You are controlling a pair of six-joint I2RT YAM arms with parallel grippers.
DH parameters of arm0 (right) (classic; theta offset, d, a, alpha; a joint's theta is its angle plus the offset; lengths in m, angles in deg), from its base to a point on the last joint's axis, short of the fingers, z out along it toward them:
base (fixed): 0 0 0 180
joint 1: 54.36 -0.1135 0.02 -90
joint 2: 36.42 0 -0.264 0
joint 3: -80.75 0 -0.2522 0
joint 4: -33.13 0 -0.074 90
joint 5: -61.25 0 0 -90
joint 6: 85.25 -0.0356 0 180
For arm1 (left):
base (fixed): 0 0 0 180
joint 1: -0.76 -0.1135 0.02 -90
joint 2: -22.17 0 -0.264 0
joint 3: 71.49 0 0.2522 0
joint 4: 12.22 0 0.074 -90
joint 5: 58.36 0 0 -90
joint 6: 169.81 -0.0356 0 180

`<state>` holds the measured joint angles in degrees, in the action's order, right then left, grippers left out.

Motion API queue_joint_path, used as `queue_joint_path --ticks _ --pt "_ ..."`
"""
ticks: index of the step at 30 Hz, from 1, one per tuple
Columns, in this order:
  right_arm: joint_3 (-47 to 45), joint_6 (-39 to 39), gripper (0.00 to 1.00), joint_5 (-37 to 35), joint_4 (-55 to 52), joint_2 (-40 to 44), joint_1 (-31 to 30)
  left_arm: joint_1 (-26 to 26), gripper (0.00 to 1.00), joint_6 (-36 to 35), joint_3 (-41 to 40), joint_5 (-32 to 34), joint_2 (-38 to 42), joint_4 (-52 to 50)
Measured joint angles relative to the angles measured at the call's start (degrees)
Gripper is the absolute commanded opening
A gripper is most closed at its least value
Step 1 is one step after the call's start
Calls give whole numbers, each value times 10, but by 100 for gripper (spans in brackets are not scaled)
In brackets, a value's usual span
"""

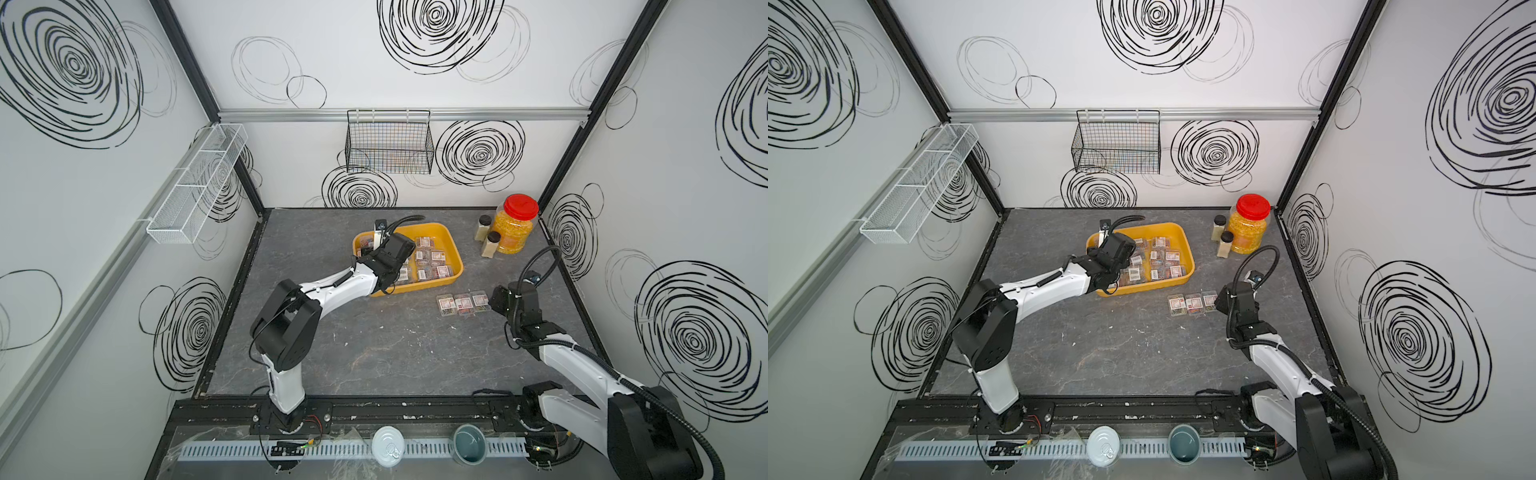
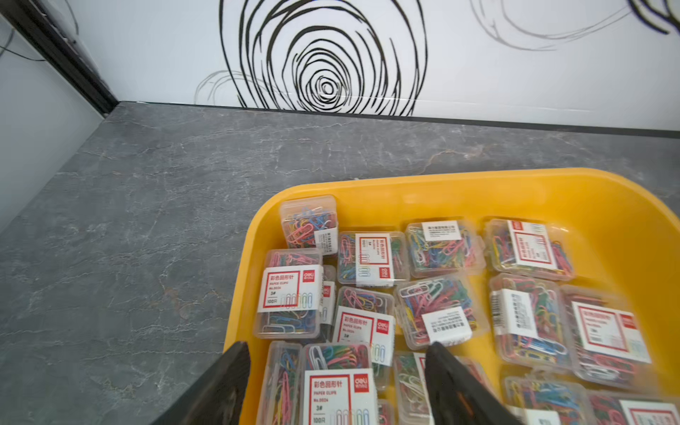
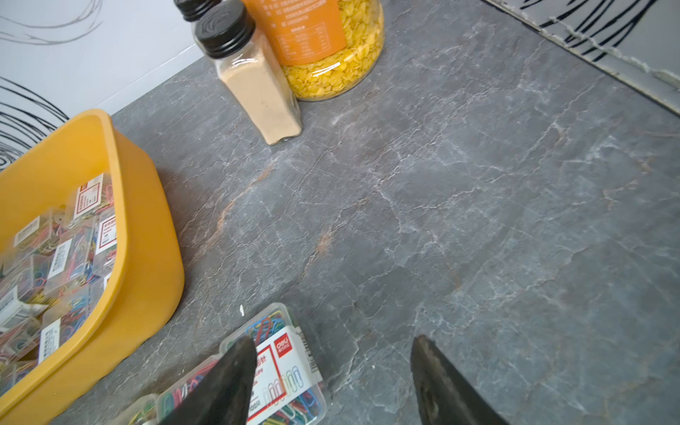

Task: Take the paper clips out of the storage box
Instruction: Pick up the boxed paper clips from the storage box.

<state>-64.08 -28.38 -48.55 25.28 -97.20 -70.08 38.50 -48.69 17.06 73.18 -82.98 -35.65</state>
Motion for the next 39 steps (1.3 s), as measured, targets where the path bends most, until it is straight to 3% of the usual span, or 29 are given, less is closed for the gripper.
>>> queue_joint_path --ticks 6,15,39 --pt "5 6 71 -27 0 -24 -23 -12 78 3 0 37 -3 22" --pt "7 10 72 -39 0 -27 -25 -34 78 2 5 39 -54 42" --pt "21 12 74 -44 2 -47 -30 -84 76 -11 146 8 -193 23"
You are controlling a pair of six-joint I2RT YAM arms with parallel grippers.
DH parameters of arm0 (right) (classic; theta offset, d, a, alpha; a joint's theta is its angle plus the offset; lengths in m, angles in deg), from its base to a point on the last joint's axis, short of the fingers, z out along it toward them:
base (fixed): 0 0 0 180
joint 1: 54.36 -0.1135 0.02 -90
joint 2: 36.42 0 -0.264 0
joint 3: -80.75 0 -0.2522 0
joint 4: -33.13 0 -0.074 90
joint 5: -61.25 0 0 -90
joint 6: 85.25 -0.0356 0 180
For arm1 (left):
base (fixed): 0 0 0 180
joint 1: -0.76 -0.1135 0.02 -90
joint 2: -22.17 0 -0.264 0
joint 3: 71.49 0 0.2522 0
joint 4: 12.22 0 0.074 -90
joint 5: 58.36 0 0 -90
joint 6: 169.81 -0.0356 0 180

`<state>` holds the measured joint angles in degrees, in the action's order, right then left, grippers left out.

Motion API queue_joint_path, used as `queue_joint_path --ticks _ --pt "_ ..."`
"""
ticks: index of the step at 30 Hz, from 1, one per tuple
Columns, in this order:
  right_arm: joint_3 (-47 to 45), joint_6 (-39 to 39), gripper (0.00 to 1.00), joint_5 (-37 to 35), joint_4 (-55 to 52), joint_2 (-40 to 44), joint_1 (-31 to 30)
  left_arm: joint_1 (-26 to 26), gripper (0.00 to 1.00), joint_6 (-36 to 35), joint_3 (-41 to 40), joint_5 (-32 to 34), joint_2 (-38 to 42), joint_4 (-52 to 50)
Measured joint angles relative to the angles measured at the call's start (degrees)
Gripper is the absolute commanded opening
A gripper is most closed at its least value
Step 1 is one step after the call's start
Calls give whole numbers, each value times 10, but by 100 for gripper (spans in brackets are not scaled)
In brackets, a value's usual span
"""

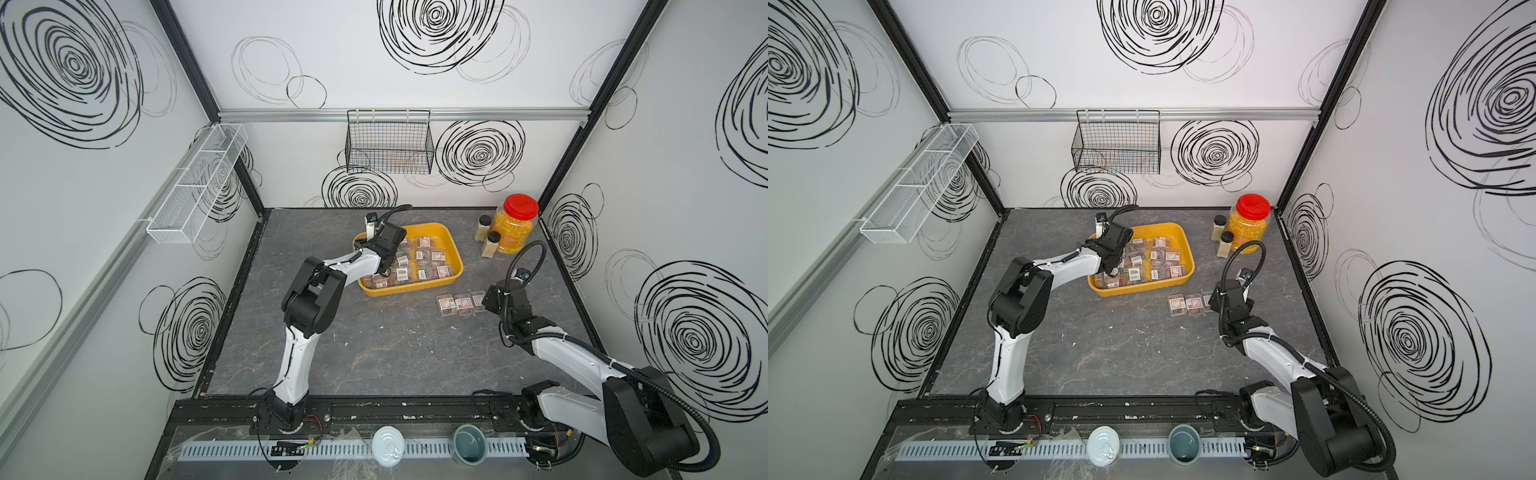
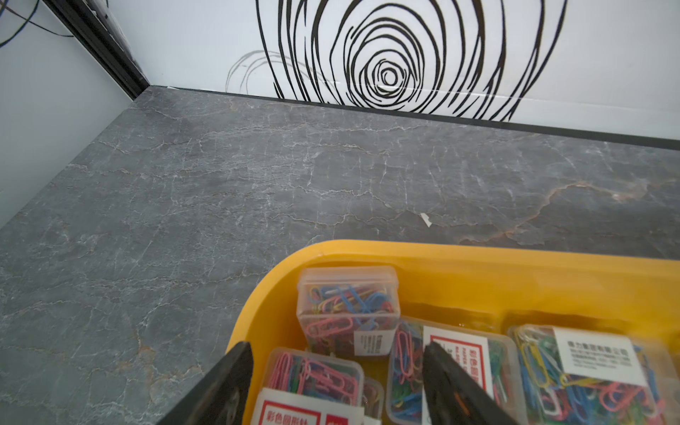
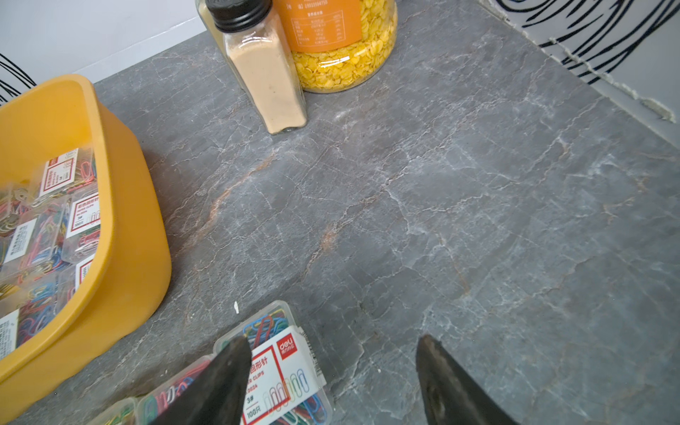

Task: Take the paper clips out of the storage box
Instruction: Pick up the boxed paper clips from the storage box.

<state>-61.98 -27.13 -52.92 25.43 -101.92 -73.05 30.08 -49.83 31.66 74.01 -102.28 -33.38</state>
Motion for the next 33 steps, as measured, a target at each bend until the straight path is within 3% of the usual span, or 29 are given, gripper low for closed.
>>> queue_joint_path --ticks 27,33 --pt "2 2 75 0 0 -10 -3 -26 73 -4 153 -38 -106 -111" --pt "2 2 75 0 0 -10 -3 -31 65 -5 154 -55 -107 -121"
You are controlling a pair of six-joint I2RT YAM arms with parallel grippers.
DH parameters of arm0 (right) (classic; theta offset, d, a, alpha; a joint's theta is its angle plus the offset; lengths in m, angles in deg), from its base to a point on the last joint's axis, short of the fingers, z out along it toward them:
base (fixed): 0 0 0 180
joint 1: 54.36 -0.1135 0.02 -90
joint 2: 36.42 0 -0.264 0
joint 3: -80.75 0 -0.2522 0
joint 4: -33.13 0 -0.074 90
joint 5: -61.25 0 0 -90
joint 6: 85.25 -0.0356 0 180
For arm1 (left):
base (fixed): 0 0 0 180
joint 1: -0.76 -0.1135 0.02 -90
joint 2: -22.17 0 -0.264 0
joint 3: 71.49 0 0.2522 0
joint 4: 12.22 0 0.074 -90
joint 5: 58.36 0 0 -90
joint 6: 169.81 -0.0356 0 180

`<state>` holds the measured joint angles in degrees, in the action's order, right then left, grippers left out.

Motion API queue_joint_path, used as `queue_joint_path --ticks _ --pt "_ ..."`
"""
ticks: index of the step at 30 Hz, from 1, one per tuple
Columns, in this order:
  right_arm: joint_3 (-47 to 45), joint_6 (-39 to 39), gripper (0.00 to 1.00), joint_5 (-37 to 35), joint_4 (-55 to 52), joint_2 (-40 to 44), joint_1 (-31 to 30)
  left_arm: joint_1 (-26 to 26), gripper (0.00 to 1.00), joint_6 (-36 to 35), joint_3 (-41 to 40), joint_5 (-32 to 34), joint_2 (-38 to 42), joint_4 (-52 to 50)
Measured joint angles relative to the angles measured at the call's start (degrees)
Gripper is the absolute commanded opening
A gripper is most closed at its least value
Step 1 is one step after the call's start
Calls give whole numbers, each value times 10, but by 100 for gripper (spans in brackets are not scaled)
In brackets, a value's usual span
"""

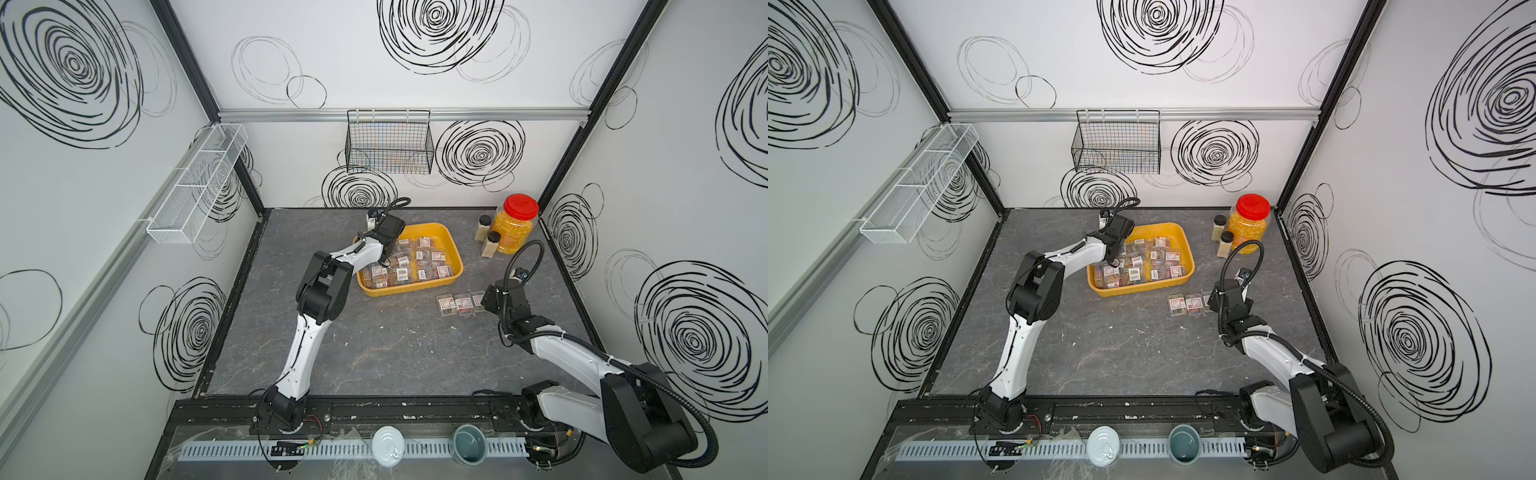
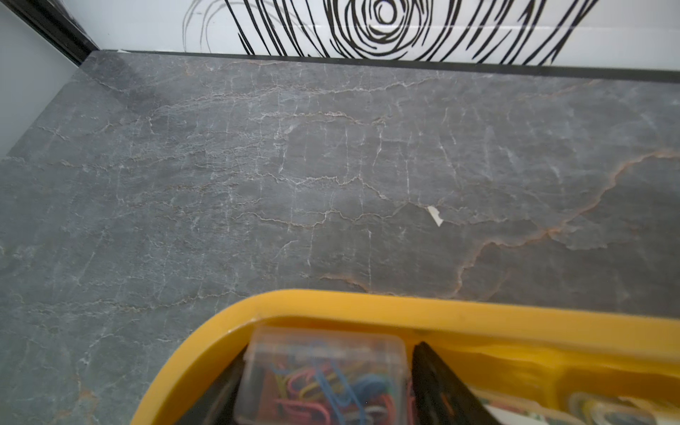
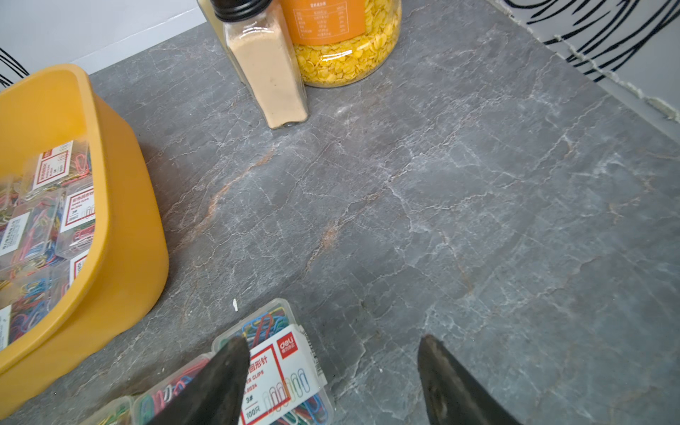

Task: Take the paper clips out of the storage box
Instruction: Pick up the boxed paper clips from the storage box, then place the boxed paper clips at the center of the board.

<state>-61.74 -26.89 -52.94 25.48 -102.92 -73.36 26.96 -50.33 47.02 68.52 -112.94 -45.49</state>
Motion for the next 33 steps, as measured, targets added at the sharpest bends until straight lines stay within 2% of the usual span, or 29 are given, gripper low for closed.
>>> queue_joint_path --ticks 5,9,14,20,27,33 --pt "0 0 75 0 0 0 0 -1 58 -2 0 -6 0 1" --pt "1 0 75 0 0 -2 0 -2 58 -6 -7 -12 7 6" --pt "6 0 75 0 1 -5 -1 -1 56 -17 -52 -13 55 10" --pt "7 0 75 -2 1 -8 -4 23 56 -31 -158 5 220 21" --pt "7 0 75 -5 1 -8 -8 89 53 -31 -326 34 443 45" --pt "7 0 75 -8 1 -8 -9 151 51 -3 -465 43 581 11"
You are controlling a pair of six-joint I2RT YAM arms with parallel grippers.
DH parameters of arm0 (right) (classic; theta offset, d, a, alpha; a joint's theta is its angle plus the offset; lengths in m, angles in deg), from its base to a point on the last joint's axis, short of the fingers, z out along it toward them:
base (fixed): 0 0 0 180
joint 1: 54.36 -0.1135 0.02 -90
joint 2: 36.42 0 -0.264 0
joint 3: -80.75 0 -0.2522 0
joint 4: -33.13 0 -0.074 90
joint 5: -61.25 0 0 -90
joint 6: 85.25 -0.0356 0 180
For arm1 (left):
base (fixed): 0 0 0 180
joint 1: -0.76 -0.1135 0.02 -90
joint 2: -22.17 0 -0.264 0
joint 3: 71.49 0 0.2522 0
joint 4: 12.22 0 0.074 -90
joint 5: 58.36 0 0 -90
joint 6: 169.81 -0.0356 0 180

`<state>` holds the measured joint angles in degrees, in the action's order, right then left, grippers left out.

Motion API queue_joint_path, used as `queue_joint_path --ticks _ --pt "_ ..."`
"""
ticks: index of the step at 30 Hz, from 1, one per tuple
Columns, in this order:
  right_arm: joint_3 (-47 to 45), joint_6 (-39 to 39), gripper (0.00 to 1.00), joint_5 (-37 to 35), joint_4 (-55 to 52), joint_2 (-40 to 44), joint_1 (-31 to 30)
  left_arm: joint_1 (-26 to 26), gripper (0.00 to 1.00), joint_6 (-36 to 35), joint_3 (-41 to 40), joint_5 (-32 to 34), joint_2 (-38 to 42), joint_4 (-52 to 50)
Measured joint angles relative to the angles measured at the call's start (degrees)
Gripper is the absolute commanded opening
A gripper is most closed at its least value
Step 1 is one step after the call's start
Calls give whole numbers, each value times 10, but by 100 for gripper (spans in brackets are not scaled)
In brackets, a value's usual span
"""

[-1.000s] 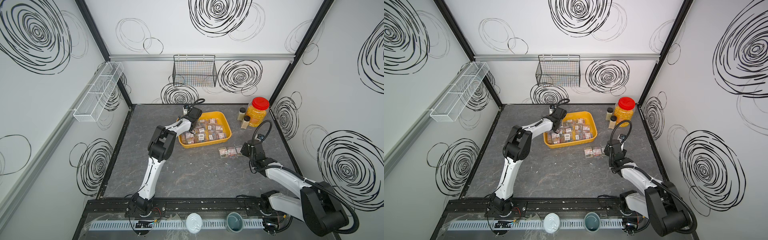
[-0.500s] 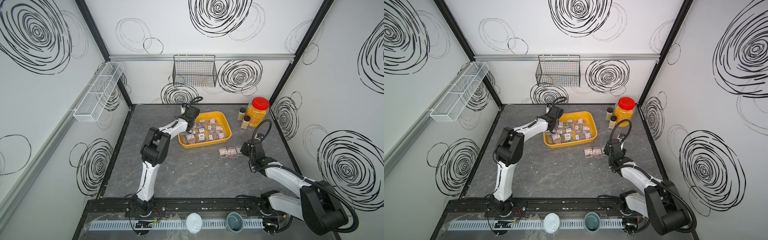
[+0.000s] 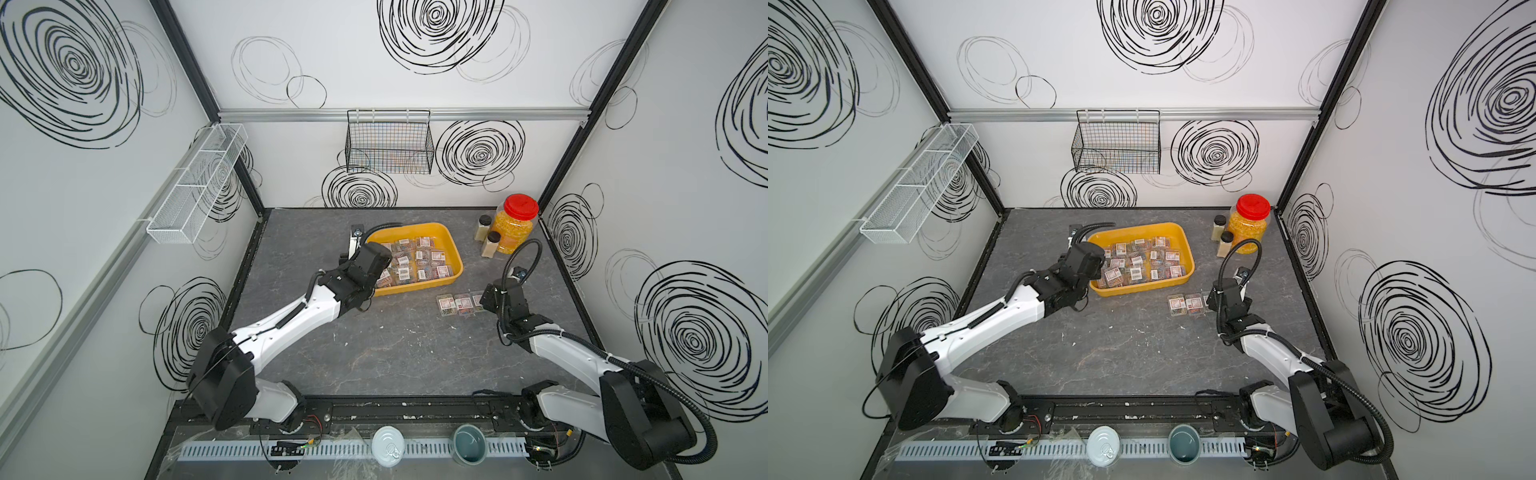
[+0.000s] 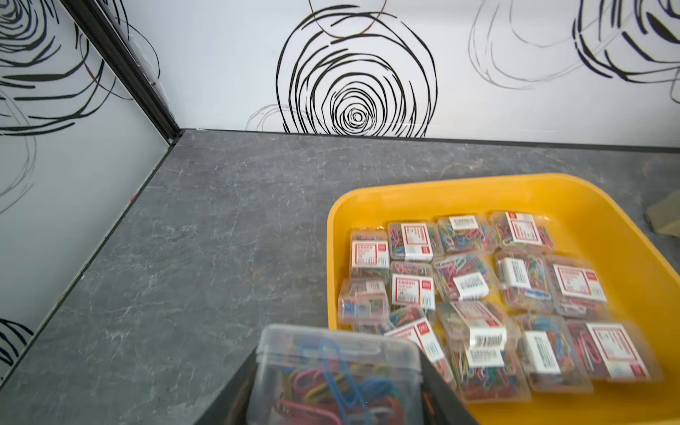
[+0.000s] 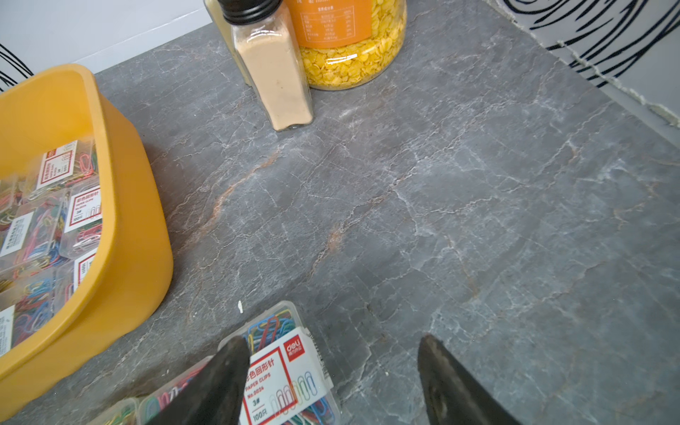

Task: Take the paper clips out of the storage box
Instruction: Place the boxed paper clips at the center of the board.

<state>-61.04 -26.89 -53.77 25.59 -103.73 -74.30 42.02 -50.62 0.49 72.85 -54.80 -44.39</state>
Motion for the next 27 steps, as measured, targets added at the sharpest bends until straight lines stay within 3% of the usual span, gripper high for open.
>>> queue_joint_path --ticks 8,17,21,27 --pt "0 0 75 -6 0 0 -5 135 50 79 -91 3 76 -49" --pt "0 0 75 -6 0 1 -10 281 50 172 -79 24 -17 -69" --pt "0 0 76 -6 0 8 -10 297 50 195 -74 9 -87 -31" --pt "0 1 76 -6 0 18 -11 272 50 208 -82 -50 -129 51"
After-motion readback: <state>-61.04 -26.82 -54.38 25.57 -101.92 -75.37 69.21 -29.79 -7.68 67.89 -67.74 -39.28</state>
